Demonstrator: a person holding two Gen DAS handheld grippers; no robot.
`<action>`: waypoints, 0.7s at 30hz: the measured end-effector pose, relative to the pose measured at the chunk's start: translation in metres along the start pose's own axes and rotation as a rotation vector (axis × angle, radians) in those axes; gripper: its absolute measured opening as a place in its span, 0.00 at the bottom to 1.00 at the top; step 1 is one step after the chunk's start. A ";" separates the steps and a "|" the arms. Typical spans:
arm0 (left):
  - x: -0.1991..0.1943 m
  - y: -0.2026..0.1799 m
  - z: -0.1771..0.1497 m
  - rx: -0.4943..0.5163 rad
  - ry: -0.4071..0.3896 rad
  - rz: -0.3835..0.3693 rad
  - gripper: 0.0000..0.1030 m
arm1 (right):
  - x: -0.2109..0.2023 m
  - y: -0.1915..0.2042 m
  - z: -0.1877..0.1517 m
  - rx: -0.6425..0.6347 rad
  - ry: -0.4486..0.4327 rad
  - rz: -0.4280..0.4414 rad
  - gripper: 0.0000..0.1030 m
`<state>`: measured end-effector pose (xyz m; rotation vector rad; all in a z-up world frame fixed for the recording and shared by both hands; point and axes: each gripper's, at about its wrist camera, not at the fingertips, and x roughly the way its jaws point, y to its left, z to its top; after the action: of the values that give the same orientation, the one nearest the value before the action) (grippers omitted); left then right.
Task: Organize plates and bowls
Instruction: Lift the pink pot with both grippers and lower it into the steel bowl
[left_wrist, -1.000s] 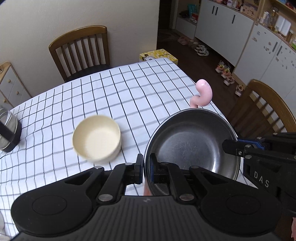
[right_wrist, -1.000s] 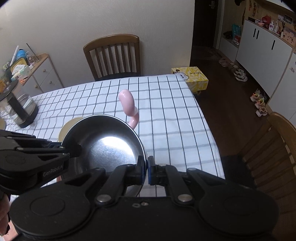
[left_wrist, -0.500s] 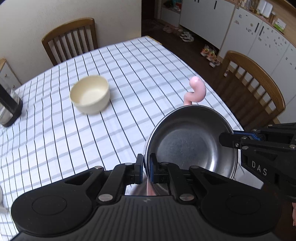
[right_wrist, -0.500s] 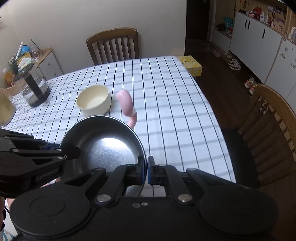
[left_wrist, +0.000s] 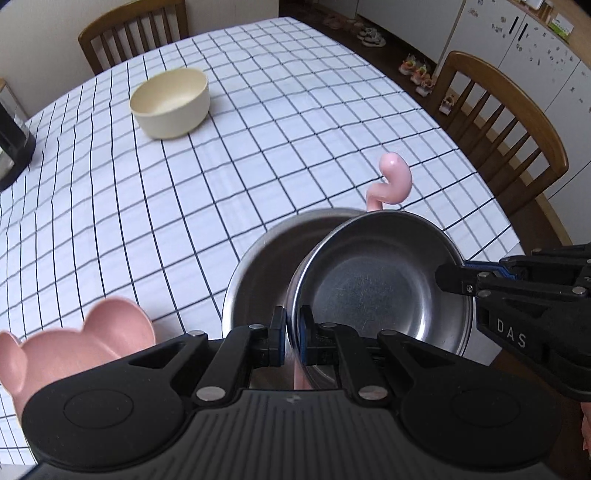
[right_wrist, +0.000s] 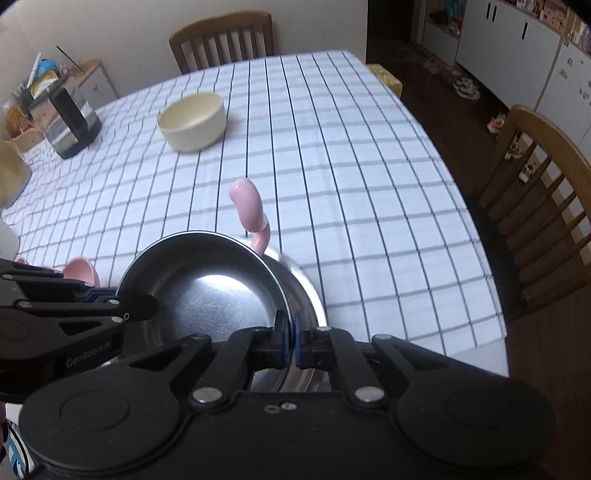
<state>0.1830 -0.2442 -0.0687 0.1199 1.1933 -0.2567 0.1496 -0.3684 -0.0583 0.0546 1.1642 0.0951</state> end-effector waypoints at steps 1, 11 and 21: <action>0.002 0.001 -0.001 -0.001 0.006 0.001 0.06 | 0.003 0.000 -0.002 0.004 0.008 0.002 0.05; 0.022 0.004 -0.005 -0.001 0.036 0.013 0.06 | 0.024 0.005 -0.007 -0.013 0.052 0.002 0.05; 0.031 0.011 -0.004 -0.002 0.039 0.009 0.06 | 0.030 0.009 -0.003 -0.037 0.050 0.001 0.05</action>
<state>0.1929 -0.2370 -0.0996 0.1285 1.2317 -0.2463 0.1581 -0.3568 -0.0861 0.0200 1.2124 0.1193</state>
